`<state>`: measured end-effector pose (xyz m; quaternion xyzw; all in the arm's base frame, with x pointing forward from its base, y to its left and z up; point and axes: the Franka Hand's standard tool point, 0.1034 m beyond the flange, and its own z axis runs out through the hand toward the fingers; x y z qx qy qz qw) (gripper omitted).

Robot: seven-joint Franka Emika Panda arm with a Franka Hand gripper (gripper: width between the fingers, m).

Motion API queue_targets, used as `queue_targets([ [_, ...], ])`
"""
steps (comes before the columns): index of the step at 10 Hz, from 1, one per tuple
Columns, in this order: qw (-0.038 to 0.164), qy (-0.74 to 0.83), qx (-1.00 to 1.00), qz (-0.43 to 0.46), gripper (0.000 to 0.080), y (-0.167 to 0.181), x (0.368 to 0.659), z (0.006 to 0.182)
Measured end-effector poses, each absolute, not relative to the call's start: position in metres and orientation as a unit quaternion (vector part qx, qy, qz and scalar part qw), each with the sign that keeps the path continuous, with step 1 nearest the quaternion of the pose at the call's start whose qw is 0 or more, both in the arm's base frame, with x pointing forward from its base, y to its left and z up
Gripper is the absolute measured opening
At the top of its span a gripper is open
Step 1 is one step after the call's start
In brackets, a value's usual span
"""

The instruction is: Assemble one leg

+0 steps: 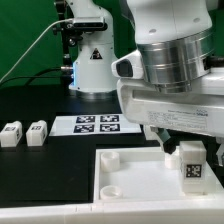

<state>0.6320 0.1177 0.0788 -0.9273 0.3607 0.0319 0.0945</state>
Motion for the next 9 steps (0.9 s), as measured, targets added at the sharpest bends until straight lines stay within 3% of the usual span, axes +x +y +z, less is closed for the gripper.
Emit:
queue_targets([
  [2,0.095,0.285,-0.954,0.024,0.0649,0.1174,0.6319,0.0782],
  [4,0.062,0.131,-0.989,-0.003,0.0649,0.1169,0.6337,0.0757],
  [5,0.058,0.115,-0.991,-0.015,0.0649,0.1197,0.6352,0.0752],
  [6,0.062,0.154,-0.986,-0.012,0.0525,0.1191,0.6351,0.0752],
  [7,0.061,0.15,-0.987,-0.012,0.0525,0.1185,0.6352,0.075],
  [8,0.061,0.15,-0.987,-0.012,0.0385,0.1186,0.6352,0.075],
  [9,0.06,0.151,-0.987,-0.012,0.0297,0.1161,0.635,0.0745],
])
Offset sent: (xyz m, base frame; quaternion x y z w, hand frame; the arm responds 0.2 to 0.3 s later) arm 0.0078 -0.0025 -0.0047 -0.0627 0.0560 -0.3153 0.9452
